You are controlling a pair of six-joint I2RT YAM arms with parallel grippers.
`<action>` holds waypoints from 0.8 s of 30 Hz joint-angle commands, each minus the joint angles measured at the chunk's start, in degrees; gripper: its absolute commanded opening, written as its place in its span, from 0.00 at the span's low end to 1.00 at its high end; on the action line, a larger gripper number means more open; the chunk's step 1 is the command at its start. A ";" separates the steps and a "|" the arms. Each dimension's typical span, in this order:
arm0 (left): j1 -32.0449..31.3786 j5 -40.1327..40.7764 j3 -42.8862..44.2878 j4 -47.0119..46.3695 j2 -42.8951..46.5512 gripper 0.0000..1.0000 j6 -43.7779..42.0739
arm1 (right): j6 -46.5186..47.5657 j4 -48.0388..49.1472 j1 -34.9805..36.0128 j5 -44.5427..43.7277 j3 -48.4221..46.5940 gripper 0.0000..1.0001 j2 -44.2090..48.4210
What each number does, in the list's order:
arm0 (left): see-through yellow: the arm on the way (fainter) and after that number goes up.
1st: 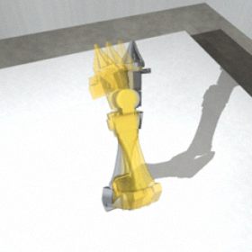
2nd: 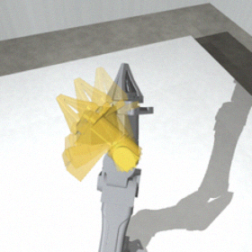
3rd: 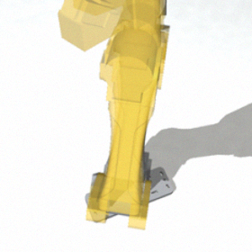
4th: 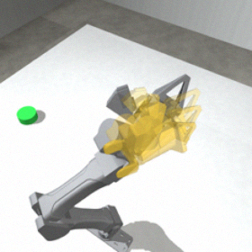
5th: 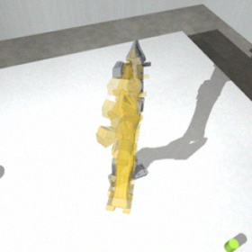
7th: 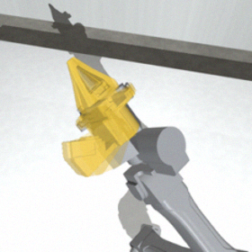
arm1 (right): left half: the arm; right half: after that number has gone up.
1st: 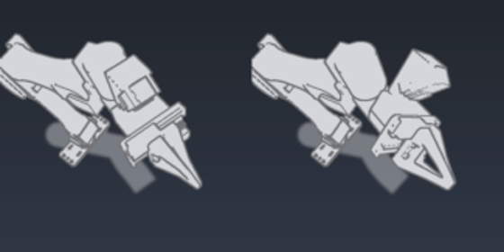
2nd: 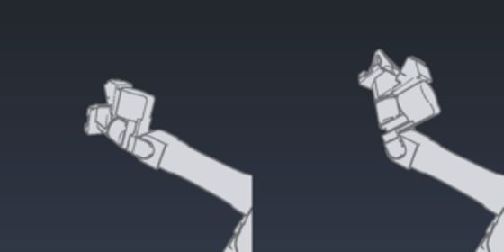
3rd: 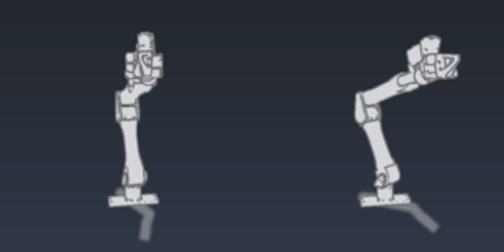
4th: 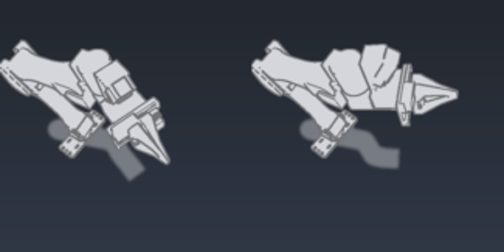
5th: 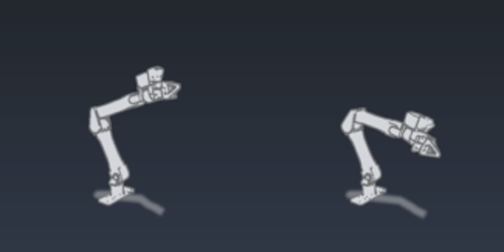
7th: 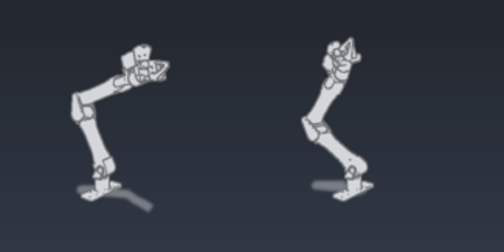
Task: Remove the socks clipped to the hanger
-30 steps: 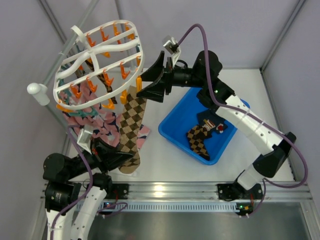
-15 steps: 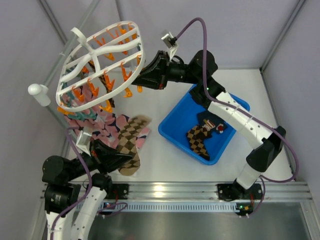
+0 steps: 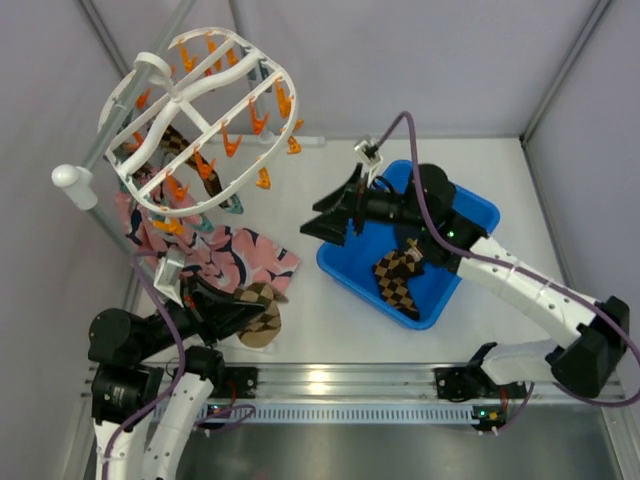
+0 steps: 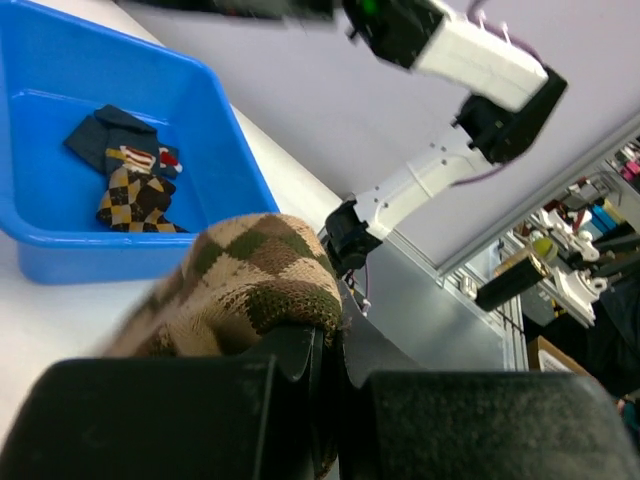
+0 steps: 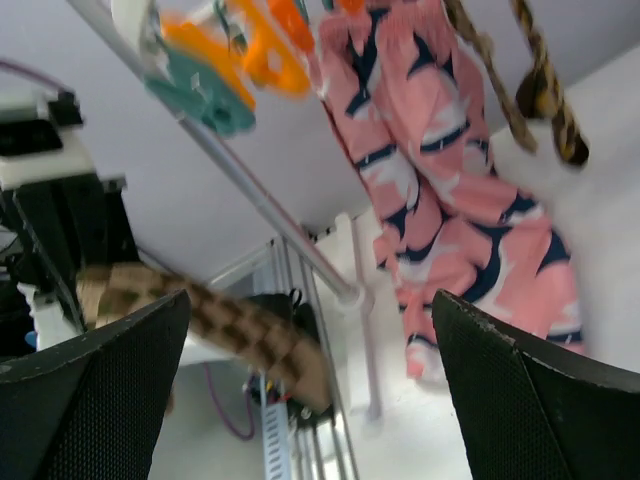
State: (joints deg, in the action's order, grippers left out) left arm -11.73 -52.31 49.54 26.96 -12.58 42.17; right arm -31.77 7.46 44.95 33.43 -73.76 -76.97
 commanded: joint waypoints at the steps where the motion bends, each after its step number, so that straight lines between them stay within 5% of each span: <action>1: -0.23 4.40 -1.20 -2.09 0.36 0.00 1.59 | -2.94 7.46 1.89 -1.97 12.73 0.99 9.63; 4: -0.14 6.61 -2.08 -2.09 -0.08 0.00 2.39 | -3.48 12.57 7.68 -1.35 19.52 0.99 12.72; 10: -0.14 8.11 -3.04 -2.09 -0.96 0.00 3.26 | 4.17 8.54 20.68 -6.43 17.77 0.96 9.12; 14: -0.14 7.75 -2.87 -2.00 -0.34 0.00 4.06 | 3.73 12.57 23.07 -6.54 17.77 0.84 7.10; 22: -0.14 6.70 -1.99 -2.09 -0.34 0.00 4.85 | 3.56 13.63 26.24 -7.77 13.03 0.78 1.13; 24: -0.14 6.70 -1.82 -2.09 -0.08 0.00 5.11 | 2.95 14.15 26.24 -7.77 12.32 0.63 0.33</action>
State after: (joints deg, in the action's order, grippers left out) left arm -11.75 -45.36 46.63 27.00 -12.67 46.46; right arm -29.36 17.28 70.26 26.59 -57.52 -75.96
